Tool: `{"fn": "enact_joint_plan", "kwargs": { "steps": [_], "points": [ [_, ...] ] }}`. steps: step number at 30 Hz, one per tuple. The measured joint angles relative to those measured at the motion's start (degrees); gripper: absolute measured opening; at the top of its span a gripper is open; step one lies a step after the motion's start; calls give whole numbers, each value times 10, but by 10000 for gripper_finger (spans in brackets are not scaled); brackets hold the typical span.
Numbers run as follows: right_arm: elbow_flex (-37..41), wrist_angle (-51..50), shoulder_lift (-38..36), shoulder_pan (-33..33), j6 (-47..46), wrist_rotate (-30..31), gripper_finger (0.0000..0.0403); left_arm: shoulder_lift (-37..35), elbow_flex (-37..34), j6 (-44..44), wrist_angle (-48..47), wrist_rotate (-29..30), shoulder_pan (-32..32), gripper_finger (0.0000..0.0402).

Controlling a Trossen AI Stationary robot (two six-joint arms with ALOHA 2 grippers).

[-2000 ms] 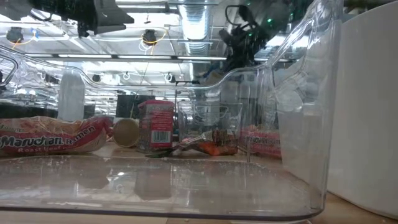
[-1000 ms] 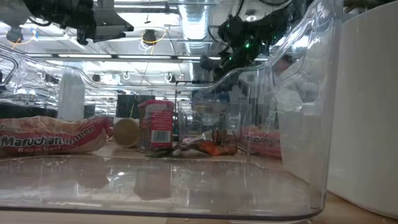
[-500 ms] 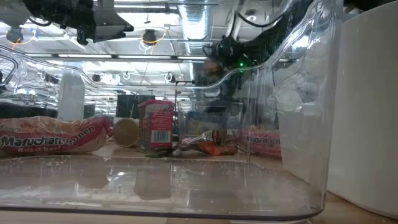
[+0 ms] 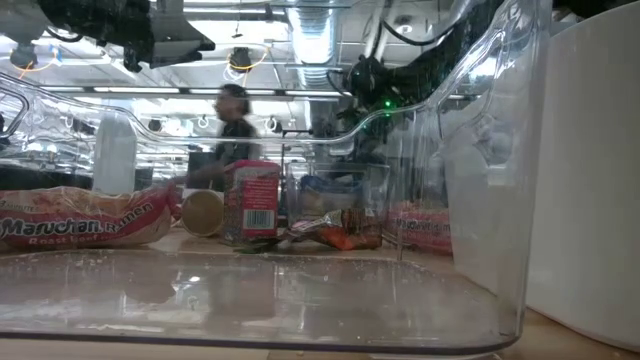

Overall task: Pick & Place Food Item
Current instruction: Put the blue noodle pack into the top transparent bin, then put the orange noodle pack into the top transparent bin

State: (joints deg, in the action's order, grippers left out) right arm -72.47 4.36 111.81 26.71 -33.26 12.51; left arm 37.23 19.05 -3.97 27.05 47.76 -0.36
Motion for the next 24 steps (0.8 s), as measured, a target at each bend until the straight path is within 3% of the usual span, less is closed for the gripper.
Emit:
{"fn": "enact_joint_plan", "kwargs": {
  "steps": [11,18,24],
  "points": [
    [0,-7,0,5,5,25,99,0,0,0,3,0,0,204],
    [0,-4,-19,-1,55,26,113,0,0,0,4,0,0,204],
    [0,-49,-86,-18,155,25,113,0,0,-17,4,0,0,204]
  ]
}}
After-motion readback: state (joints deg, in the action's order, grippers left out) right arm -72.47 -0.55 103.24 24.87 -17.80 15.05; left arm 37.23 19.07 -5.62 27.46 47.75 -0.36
